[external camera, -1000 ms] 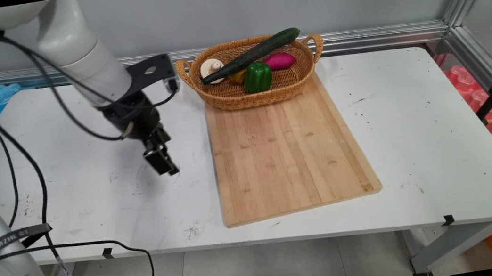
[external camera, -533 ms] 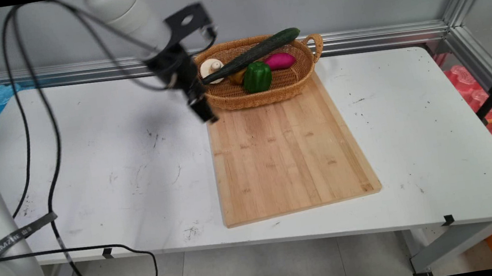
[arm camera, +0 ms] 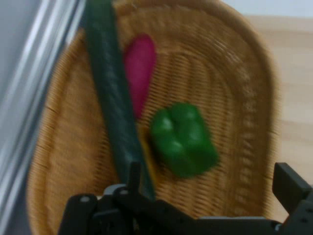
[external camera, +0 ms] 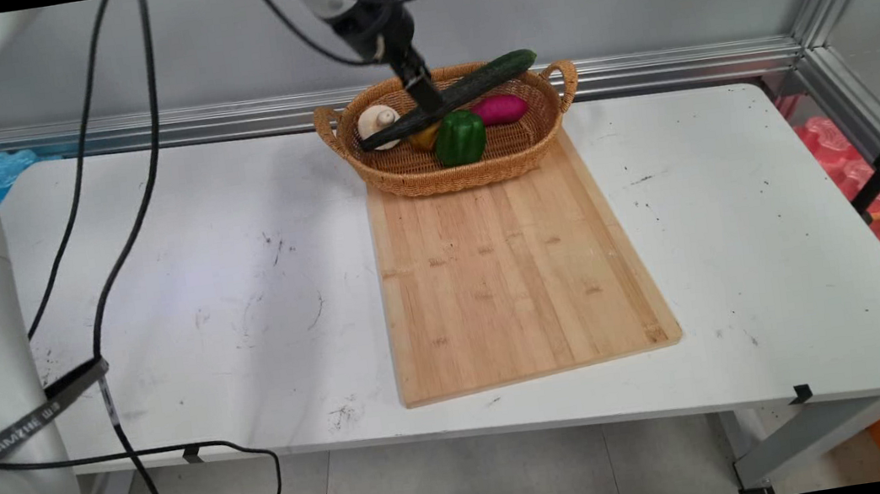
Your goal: Pick up the cucumber from the vegetable basket
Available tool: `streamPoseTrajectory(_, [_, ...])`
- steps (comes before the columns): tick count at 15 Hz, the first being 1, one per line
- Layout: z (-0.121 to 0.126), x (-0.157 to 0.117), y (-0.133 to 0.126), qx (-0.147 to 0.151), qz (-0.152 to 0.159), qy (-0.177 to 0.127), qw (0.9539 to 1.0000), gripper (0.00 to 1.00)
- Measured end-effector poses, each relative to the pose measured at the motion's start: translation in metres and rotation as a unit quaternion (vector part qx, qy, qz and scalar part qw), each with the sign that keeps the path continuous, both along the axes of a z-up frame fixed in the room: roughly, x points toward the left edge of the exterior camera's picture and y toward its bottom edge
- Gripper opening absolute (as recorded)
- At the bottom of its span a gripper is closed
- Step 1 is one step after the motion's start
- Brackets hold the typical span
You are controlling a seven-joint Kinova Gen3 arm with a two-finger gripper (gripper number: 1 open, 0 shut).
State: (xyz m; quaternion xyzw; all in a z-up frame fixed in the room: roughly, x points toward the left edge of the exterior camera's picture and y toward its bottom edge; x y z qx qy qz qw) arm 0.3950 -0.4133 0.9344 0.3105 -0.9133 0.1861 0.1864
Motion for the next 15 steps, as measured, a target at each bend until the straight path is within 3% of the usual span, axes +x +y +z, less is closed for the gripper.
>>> streamPoseTrajectory(4, [-0.006,0.012,-0.044,-0.023,0.001,0.006,0.9997,1.0])
streamPoseTrajectory(8, [-0.022,0.023,-0.078,-0.028,0.006,0.025,0.9993,1.0])
streamPoseTrajectory(15, [-0.051,0.036,-0.112,-0.018,0.014,0.055,0.9983,1.0])
